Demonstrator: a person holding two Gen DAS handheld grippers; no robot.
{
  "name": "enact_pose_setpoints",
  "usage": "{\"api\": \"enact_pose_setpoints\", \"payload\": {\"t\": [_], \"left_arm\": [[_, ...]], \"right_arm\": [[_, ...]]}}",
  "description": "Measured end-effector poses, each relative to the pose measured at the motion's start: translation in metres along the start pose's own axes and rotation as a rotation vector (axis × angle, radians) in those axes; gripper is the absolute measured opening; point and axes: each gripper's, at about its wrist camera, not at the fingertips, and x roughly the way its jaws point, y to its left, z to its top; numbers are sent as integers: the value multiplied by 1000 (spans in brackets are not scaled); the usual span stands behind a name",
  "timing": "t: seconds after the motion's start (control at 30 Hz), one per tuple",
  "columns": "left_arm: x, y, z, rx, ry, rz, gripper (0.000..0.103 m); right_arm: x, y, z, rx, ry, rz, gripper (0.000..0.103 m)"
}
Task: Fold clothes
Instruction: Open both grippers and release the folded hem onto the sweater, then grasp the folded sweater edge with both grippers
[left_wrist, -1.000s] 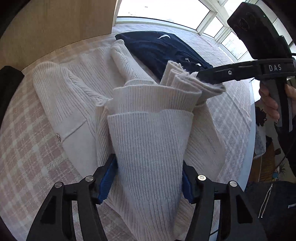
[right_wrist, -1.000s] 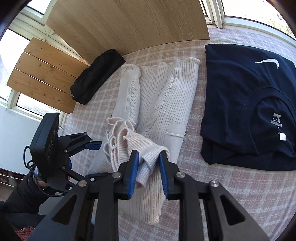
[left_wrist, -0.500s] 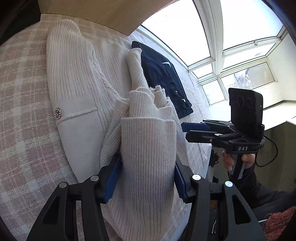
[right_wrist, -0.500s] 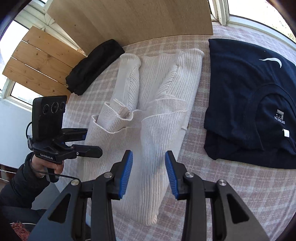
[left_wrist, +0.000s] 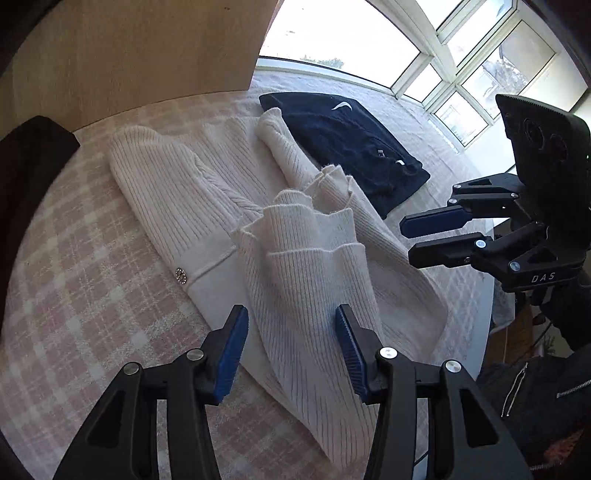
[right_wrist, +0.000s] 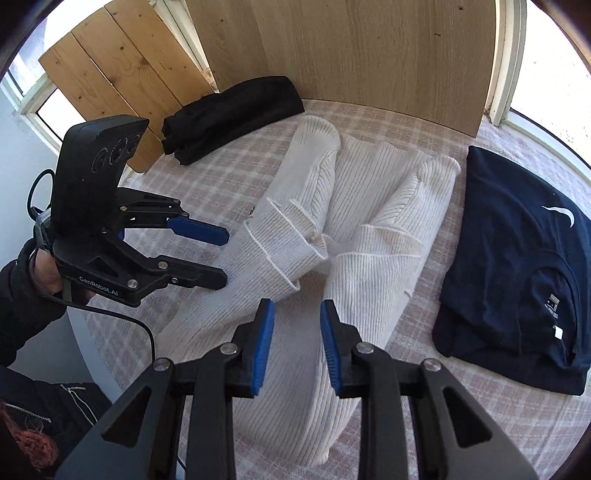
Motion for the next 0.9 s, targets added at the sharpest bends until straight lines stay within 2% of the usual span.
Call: {"api": "enact_pose_setpoints", "payload": {"t": [0.07, 0.2, 0.3, 0.5, 0.53, 0.63, 0.7, 0.8, 0.9], "left_arm": [[5, -2, 1, 11, 30, 21, 25], [13, -9, 4, 28, 58, 51, 24], [15, -11, 4, 40, 68, 55, 17], [2, 2, 3, -33, 30, 14, 16], [-2, 3, 3, -41, 20, 15, 16], [-12, 8, 2, -35, -2, 89, 16], [-18, 14, 2, -58, -18, 81, 14], [-27, 15, 6, -59, -37, 81, 14], [-29, 8, 9, -41, -40, 56, 14]], "right_arm": [[1, 4, 0, -5, 33, -1, 26], [-3, 14, -5, -44, 25, -1, 26], [3, 17, -6, -61, 32, -9, 26], [39, 15, -1, -52, 64, 26, 26], [44, 17, 0, -54, 58, 37, 26], [50, 27, 11, -50, 19, 96, 23], [60, 31, 21, -46, 23, 121, 23], [85, 28, 29, -24, 86, 154, 23], [74, 16, 28, 46, 75, 196, 23]]}}
